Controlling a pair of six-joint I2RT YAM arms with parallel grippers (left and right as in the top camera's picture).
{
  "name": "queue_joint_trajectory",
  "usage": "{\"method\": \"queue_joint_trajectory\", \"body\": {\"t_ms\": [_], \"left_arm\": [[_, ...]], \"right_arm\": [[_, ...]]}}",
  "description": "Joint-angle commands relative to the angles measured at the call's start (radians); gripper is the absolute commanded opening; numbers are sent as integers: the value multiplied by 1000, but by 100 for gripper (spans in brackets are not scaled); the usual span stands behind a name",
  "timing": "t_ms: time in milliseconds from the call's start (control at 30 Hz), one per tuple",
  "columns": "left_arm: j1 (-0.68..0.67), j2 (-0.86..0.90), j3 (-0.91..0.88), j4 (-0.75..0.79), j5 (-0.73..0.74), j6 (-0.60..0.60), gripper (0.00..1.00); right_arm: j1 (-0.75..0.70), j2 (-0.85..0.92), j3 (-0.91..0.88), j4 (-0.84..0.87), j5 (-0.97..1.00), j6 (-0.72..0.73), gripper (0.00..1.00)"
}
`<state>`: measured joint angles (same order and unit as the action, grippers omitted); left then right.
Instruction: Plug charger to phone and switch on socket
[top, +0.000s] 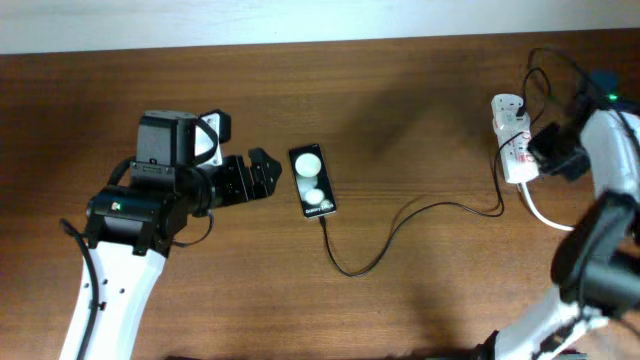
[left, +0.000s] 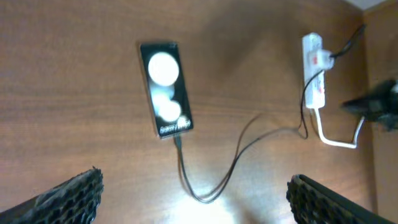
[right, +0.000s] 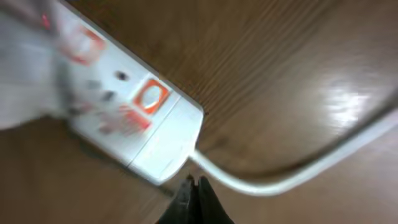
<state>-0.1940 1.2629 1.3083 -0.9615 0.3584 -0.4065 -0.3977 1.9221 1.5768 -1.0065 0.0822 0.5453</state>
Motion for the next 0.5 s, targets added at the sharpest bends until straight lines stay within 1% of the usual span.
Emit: {"method": "queue_joint_trajectory", "body": {"t_ms": [0,67,133,200,233,300,333,367,400,433,467], "left_arm": [[5,-13,2,-55,-6,19,99],[5,-13,2,-103,-6,19,99],[5,-13,2,-124,-6,19,99],[5,-13,2,-133,-6,19,99],[5,-13,2,-135,-6,19,99],[5,-13,2,-135,-6,19,99],[5,-13,2,-135,-6,19,99],[5,-13,2,-135,-7,19,99],[5,-13,2,-135,-7,19,99],[5,-12,2,-135,-7,19,99],[5,-13,2,-135,-7,19,99]], "right_arm": [[5,-279,8,-19,29,19,4],[5,-451,8,-40,-80,4,4],[5,-602,8,-45,-288,-71,4],[9,-707,8,-37,-440,-146,4],[32,-767,8,-33,-507,-225,4],[86,-822,8,-36,-576,-357,5],[116,-837,8,-43,-616,-428,8],[180,-850,8,-61,-663,-520,18],[229,-850,8,-77,-681,-572,26],[273,-845,6,-88,-681,-599,43],[339,-828,-3,-99,-681,-642,78]]}}
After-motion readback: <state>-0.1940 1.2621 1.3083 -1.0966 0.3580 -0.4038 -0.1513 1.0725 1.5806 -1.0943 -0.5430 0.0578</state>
